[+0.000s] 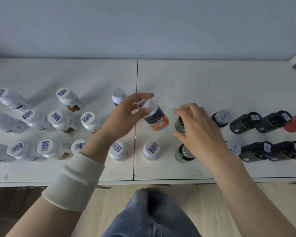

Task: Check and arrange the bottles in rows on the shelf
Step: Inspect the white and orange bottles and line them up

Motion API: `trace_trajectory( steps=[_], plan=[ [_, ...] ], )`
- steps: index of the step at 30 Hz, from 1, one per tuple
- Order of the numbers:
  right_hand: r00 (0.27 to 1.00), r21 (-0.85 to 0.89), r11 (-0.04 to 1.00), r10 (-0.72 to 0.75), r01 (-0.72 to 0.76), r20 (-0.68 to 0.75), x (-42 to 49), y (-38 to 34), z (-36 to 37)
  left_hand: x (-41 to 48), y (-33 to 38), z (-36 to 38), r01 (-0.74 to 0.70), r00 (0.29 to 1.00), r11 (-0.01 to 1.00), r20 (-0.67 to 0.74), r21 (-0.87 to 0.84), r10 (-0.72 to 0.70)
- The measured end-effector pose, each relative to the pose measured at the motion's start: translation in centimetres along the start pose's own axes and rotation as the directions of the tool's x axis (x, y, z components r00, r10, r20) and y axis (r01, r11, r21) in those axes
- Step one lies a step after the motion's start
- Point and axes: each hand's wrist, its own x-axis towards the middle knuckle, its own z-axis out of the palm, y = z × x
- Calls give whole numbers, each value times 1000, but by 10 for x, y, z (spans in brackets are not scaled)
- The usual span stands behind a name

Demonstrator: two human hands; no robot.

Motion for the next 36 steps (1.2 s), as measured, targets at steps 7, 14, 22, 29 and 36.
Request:
trace_trajectory(
  steps=[7, 14, 22, 29, 36],
  plan=[
    [983, -219, 976, 26, 14, 181, 20, 4, -2, 25, -25, 20, -44, 998, 837, 66, 546, 10],
    [973, -230, 972, 4, 51, 232, 30, 5, -1, 33, -32, 24, -44, 997, 757, 73, 652, -5],
    [947, -196, 973, -49, 117, 319, 29, 0, -7, 29, -26, 22, 1, 995, 702, 69, 712, -72],
    [960, -107, 978, -151, 180, 236, 13, -13, -17, -53, -13, -7, 98, 993, 595, -122, 798, 0],
    [974, 174, 981, -117, 83, 193, -18, -37, -2, -88, -40, -17, 129, 981, 716, -192, 686, 6]
  ],
)
